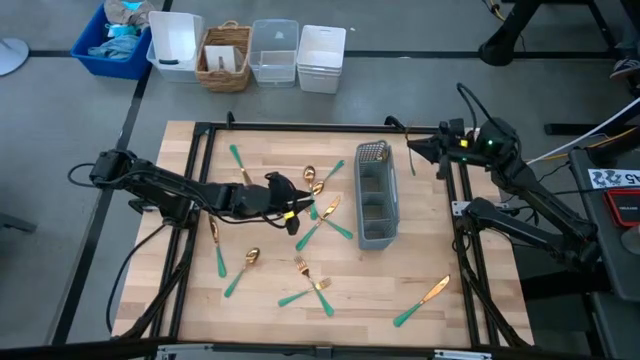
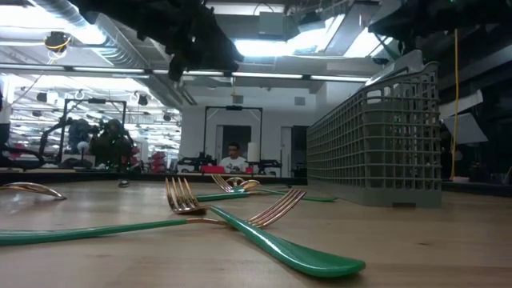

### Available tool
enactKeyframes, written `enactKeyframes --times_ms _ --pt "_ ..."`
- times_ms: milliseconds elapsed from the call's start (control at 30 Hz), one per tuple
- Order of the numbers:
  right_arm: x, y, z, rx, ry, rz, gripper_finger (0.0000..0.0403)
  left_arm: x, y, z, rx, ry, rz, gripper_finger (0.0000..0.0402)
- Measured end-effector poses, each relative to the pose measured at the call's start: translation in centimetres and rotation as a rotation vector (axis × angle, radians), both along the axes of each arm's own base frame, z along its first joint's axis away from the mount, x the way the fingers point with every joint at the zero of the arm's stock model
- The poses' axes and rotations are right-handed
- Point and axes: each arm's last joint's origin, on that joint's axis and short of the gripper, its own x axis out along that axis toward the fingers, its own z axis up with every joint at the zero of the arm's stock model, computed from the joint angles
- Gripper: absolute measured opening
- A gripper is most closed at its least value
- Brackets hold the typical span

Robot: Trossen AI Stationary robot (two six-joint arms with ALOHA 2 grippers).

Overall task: Sort silverware
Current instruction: Put the top right fork in the middle section of the basket

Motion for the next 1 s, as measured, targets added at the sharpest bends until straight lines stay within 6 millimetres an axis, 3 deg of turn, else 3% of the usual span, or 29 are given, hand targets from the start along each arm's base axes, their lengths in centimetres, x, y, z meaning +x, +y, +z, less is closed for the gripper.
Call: enactKeyframes --times_ms 333,600,800,1000 --pt "0.2 0.3 0.7 -0.157 -0.039 0.093 0.0007 2.1 0.3 1.3 0.108 -0.266 -0.006 0.0104" --pt "2.6 0.9 0.1 -0.292 -0.004 0.168 0.0007 4.9 2.0 0.8 0.116 -0.483 0.069 0.0104" --pt "4.9 0.9 -1.0 -0.31 0.086 0.073 0.0007 8.2 2.3 0.9 0.162 -0.483 0.057 0.0105" --pt "6.9 1.3 -2.1 -0.313 0.145 0.109 0.0007 10.6 2.2 1.9 0.257 -0.456 0.052 0.0133"
